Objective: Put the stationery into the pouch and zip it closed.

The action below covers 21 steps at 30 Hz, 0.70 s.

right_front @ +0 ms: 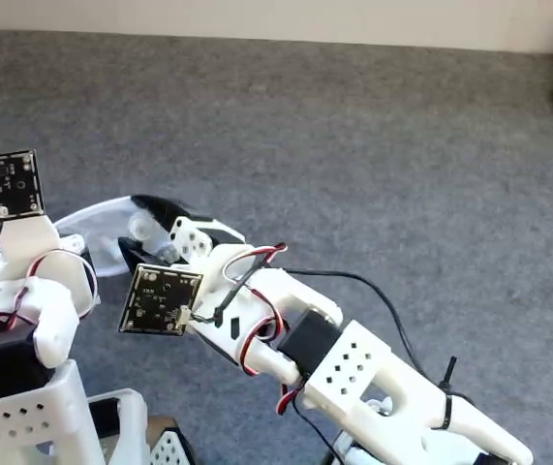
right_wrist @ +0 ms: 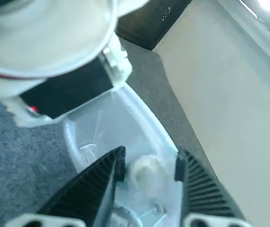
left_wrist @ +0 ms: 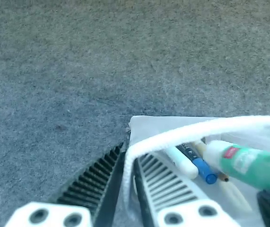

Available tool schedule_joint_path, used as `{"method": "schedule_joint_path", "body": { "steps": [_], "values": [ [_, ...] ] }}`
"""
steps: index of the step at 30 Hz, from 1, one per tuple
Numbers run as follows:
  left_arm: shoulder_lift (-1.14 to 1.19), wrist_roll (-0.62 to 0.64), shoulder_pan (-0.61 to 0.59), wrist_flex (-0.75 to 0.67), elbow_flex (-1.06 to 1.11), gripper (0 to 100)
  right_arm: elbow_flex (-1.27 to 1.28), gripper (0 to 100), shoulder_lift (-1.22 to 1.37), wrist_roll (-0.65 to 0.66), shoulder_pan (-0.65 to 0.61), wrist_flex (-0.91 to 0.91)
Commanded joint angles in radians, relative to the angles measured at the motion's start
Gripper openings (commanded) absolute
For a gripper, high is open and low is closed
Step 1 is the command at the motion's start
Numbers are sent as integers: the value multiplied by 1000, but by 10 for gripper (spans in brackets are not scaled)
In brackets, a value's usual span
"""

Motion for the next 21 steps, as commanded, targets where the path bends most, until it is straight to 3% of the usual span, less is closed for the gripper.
{"method": "schedule_joint_path", "body": {
  "steps": [1,11,21],
  "values": [
    [24,8,-16,-6,15,14,42,197,36,14,35,24],
    [24,8,-16,-6,15,14,42,195,-171,2,-31,208],
    [24,8,-16,-6,15,14,33,195,-274,-275,-41,292]
  ]
}}
